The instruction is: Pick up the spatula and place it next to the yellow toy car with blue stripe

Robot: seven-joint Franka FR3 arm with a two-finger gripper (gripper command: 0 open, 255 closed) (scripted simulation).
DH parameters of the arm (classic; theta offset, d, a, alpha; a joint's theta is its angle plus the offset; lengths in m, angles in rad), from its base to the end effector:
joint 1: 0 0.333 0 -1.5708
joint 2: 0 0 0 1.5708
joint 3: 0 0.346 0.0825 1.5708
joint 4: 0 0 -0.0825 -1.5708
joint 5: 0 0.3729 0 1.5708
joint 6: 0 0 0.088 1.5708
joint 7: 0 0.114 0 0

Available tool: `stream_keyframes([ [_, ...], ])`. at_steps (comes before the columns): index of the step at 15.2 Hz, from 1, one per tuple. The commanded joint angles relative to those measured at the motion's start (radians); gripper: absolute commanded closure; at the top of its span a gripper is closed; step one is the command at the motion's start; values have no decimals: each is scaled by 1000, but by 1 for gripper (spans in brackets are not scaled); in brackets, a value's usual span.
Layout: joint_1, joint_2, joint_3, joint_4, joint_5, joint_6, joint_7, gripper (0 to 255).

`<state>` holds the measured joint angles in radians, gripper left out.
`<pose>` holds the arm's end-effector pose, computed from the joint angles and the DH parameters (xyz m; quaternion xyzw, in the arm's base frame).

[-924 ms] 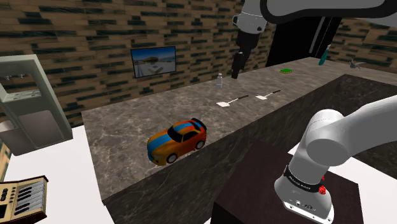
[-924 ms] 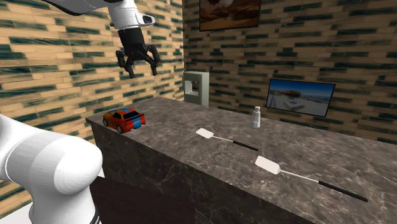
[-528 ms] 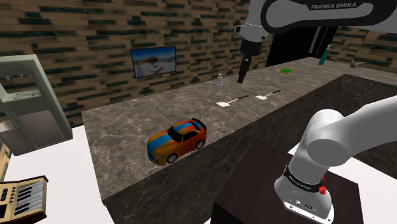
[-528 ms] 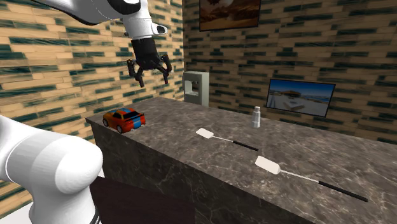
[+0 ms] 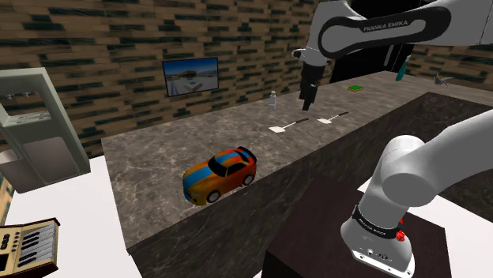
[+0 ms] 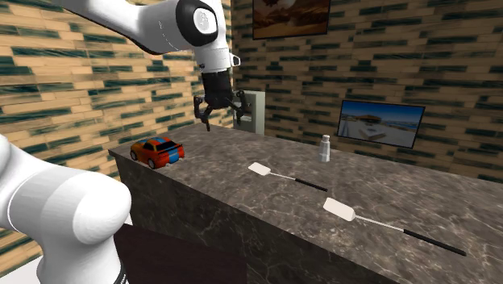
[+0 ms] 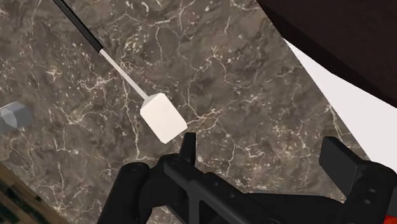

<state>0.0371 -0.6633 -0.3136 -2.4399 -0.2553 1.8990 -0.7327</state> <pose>0.3203 -0.1322 0.5451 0.9566 0.2856 0.0337 0.0479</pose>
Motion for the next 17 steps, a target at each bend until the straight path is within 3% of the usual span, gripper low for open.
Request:
stream_keyframes([
  [1, 9, 43, -62, 5, -22, 36, -110, 0],
  [6, 53, 196, -211, 56, -39, 130, -373, 0],
  [10, 104, 354, -329, 127, -2, 204, -599, 0],
  [13, 143, 497, -410, 195, 72, 255, -789, 0],
  [17, 155, 720, -470, 307, 235, 301, -1069, 0],
])
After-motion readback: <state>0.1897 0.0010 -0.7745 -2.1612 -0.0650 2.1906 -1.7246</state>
